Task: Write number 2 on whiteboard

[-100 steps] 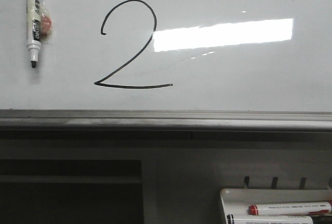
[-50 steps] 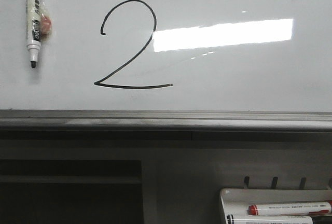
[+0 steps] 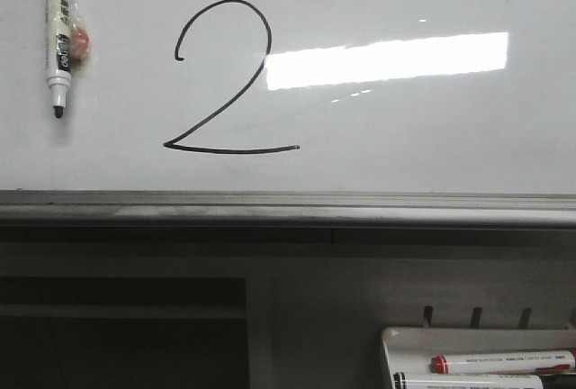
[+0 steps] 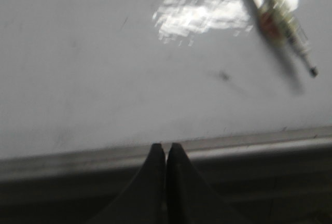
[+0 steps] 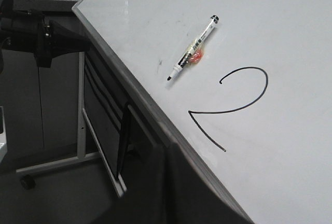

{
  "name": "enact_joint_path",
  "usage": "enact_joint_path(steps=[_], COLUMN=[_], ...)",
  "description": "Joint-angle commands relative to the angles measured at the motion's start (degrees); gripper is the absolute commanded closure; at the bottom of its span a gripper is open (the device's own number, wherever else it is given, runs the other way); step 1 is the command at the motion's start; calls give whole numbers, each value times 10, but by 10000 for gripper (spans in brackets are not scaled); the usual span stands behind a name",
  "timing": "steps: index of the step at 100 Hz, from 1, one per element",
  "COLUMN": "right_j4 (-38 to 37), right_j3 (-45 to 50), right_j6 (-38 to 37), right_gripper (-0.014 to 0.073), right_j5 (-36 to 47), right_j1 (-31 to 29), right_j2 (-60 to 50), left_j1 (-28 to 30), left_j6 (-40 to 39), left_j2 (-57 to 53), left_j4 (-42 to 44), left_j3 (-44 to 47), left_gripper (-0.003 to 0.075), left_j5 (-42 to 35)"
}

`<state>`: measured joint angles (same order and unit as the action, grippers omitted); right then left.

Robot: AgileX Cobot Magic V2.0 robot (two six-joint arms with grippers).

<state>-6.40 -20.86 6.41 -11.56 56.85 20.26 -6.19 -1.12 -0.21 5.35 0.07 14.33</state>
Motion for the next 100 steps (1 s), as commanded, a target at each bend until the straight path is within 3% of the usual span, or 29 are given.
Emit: enact_joint_path(steps=[1, 100], right_j4=[-2, -2], right_j3=[-14, -14], right_j6=[-1, -1], right_gripper=[655, 655], right_j5=[47, 35], right_j1=[-3, -3], right_j2=[2, 2], left_j1=[19, 22], left_j6=[-5, -5], left_j2=[-16, -16], left_j4=[-14, 0], left_j3=[5, 6], left_gripper=[741, 741], left_j5=[13, 10])
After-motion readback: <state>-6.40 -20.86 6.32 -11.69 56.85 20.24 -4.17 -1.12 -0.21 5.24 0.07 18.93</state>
